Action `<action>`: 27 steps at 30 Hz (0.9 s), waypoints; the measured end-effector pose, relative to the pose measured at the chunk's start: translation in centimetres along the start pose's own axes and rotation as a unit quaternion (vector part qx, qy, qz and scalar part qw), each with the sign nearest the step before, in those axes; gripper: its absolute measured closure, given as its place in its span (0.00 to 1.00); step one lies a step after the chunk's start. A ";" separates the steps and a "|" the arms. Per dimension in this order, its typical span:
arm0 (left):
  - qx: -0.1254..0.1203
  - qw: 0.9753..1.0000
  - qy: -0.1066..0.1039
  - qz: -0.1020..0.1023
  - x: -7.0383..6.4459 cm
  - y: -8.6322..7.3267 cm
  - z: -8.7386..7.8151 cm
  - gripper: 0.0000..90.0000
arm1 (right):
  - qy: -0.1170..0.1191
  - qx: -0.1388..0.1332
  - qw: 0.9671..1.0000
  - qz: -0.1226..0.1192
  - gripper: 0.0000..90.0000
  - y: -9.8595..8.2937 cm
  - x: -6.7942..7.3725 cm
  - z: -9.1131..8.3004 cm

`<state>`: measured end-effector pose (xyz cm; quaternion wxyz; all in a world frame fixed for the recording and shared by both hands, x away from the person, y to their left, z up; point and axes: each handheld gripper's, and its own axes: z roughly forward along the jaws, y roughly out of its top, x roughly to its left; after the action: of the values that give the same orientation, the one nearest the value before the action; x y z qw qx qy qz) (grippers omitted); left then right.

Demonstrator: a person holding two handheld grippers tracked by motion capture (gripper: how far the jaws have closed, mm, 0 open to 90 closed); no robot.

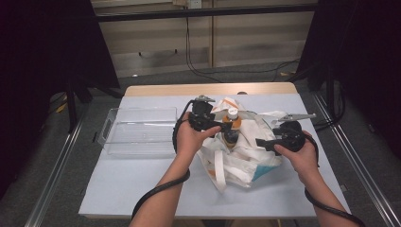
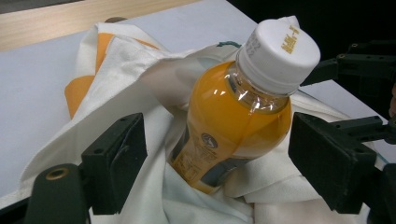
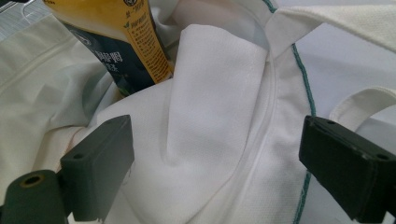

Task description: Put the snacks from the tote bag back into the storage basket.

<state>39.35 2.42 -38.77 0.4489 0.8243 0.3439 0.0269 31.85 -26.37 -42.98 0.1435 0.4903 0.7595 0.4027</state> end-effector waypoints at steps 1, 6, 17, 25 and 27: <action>-0.001 1.000 -0.003 -0.002 -0.1 0.0 0.1 0.21 | 0.000 0.000 1.000 -0.001 0.12 0.0 0.1 0.0; 0.004 1.000 -0.006 0.006 -0.5 0.3 0.7 0.21 | 0.001 -0.002 1.000 -0.003 0.11 0.1 0.2 -0.1; 0.009 1.000 -0.001 0.013 -0.8 0.6 1.9 0.23 | 0.001 -0.011 1.000 -0.007 0.09 0.2 0.2 -0.4; 0.020 1.000 -0.004 0.015 -1.0 0.6 2.8 0.26 | 0.004 -0.009 1.000 -0.006 0.08 0.2 0.1 -0.4; 0.018 1.000 -0.004 0.013 -1.1 0.6 2.9 0.28 | 0.004 -0.010 1.000 -0.005 0.08 0.2 0.1 -0.5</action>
<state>39.87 -0.58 -39.77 0.4346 0.8368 0.3323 0.0233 31.66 -26.50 -42.52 0.1474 0.4836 0.7582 0.4116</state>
